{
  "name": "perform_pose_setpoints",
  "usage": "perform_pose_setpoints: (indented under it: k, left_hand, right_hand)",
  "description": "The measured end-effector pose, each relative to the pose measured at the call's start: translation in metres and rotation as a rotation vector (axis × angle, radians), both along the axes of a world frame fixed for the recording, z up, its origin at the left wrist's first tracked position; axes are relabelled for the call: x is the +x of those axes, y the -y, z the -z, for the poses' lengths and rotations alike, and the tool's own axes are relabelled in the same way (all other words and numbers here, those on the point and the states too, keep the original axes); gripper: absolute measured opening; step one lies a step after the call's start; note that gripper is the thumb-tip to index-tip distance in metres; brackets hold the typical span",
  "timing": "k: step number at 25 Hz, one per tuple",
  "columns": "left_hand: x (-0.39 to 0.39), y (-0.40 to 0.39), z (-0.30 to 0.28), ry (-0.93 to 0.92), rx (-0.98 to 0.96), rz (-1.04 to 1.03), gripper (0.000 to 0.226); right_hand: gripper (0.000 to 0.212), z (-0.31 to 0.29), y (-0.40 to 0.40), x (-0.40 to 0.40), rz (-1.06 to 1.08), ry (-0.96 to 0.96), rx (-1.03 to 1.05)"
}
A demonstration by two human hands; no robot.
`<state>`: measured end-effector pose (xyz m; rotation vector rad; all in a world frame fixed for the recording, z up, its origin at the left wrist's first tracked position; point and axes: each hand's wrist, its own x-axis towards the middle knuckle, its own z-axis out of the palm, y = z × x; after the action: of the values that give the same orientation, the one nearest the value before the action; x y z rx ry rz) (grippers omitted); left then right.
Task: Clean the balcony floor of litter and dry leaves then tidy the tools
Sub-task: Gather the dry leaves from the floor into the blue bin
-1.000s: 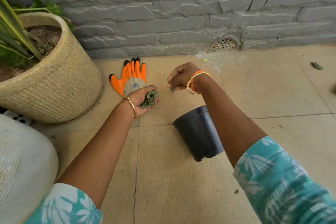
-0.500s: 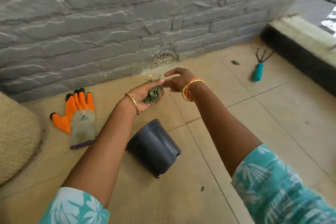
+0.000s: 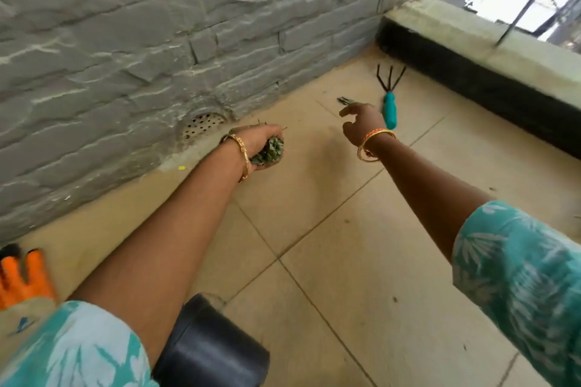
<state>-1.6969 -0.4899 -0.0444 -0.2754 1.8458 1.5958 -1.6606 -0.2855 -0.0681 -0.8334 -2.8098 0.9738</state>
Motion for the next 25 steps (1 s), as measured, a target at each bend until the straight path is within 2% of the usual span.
perform_pose_setpoints:
  k: [3,7,9,11,15,18,21,25]
  left_hand:
    - [-0.016,-0.021,0.028,0.027,-0.028,-0.026,0.011]
    - [-0.025,-0.044,0.047,0.042,-0.026,-0.04,0.017]
    - [-0.029,-0.052,0.053,0.046,-0.027,-0.03,0.022]
    - [-0.036,-0.059,0.057,0.033,-0.027,-0.032,0.033]
    - [-0.045,-0.077,0.064,0.029,-0.008,-0.031,0.044]
    - [-0.04,-0.09,0.069,0.027,-0.014,-0.02,0.038]
    - [-0.033,-0.092,0.065,0.062,-0.025,-0.024,0.028]
    - [-0.006,-0.083,0.025,0.167,-0.014,-0.021,0.032]
  right_hand:
    - [0.052,0.026,-0.033,-0.024,-0.116,0.099,0.155]
    - [0.064,0.056,-0.057,-0.056,-0.139,0.115,0.181]
    - [0.056,0.069,-0.07,-0.066,-0.157,0.1,0.237]
    - [0.041,0.077,-0.078,-0.067,-0.201,0.005,0.366]
    - [0.03,0.082,-0.082,-0.069,-0.17,-0.177,0.462]
    - [0.023,0.081,-0.082,-0.072,-0.172,-0.192,0.473]
    - [0.018,0.071,-0.073,-0.058,-0.049,-0.219,0.236]
    - [0.015,0.025,-0.056,-0.005,0.245,-0.231,-0.417]
